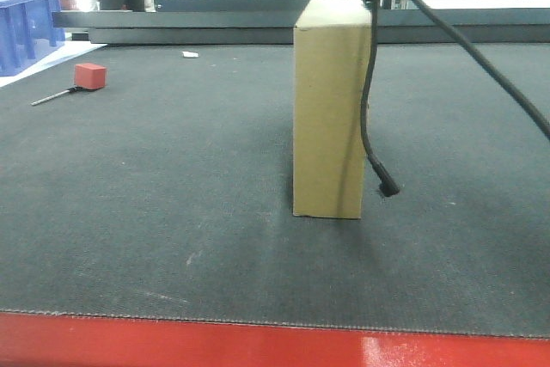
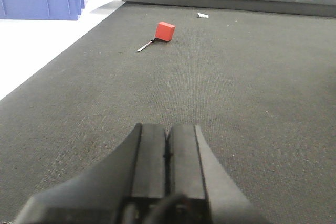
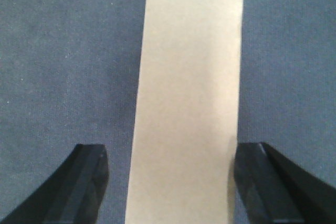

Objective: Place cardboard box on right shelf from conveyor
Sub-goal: 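Close the right gripper around the cardboard box's top end, then lift the cardboard box off the conveyor with the right gripper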

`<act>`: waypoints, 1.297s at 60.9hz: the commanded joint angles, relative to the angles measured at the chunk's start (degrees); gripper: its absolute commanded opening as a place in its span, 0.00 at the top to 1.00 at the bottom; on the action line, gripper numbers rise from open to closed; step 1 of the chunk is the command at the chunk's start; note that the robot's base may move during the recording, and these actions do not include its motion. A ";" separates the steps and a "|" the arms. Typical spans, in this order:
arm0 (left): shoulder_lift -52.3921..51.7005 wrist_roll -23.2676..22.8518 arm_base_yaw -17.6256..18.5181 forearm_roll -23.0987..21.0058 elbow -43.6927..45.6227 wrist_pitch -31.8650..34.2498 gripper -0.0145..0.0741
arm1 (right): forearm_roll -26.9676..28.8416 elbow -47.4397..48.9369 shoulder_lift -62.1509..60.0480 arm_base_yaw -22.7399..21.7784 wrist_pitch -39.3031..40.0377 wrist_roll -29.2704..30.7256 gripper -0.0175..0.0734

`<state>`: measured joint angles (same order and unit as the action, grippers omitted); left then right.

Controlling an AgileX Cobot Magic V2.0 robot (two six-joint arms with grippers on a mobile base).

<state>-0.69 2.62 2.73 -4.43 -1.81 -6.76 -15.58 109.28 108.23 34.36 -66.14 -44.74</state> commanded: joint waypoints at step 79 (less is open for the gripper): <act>-0.83 0.01 0.03 -0.34 -0.47 4.87 0.97 | 12.41 -21.09 -20.67 -15.18 18.93 30.16 0.67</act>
<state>-0.69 2.62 2.73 -4.43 -1.81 -6.76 -4.10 92.60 94.95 21.94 -53.10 -19.83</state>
